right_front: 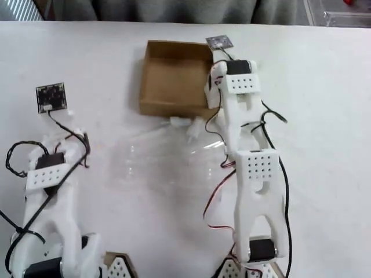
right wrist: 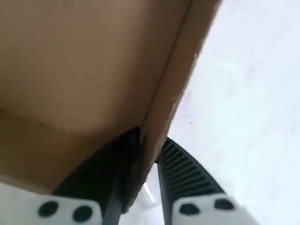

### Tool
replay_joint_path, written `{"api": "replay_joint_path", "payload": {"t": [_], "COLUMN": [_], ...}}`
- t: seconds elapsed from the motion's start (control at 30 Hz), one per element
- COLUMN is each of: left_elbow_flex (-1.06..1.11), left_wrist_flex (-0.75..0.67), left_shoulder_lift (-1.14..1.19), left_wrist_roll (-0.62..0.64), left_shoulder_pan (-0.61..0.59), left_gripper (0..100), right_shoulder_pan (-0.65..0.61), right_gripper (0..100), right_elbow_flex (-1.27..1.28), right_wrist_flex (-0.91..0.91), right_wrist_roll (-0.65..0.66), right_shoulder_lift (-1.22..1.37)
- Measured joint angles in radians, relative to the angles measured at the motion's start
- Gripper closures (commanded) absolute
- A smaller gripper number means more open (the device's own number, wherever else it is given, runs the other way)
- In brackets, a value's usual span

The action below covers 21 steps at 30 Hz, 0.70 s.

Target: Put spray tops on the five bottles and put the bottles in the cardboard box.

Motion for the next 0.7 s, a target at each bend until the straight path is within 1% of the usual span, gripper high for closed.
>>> {"api": "replay_joint_path", "payload": {"t": [0.2, 0.47, 0.63, 0.7], "left_elbow_flex": [0.000, 0.000, 0.000, 0.000], "left_wrist_flex": [0.000, -0.002, -0.003, -0.003], "left_shoulder_lift": [0.000, 0.000, 0.000, 0.000], "left_wrist_roll": [0.000, 0.000, 0.000, 0.000], "left_shoulder_pan": [0.000, 0.000, 0.000, 0.000], "left_gripper": [98, 98, 98, 98], "right_shoulder_pan": [-0.008, -0.011, -0.012, -0.012], "right_gripper": [98.2, 98.2, 98.2, 98.2], "right_elbow_flex": [-0.006, -0.006, -0.021, -0.037], "right_wrist_flex": [0.074, 0.054, 0.029, 0.028], "right_wrist_roll": [0.072, 0.152, 0.281, 0.311], "right_shoulder_lift": [0.000, 0.000, 0.000, 0.000]}}
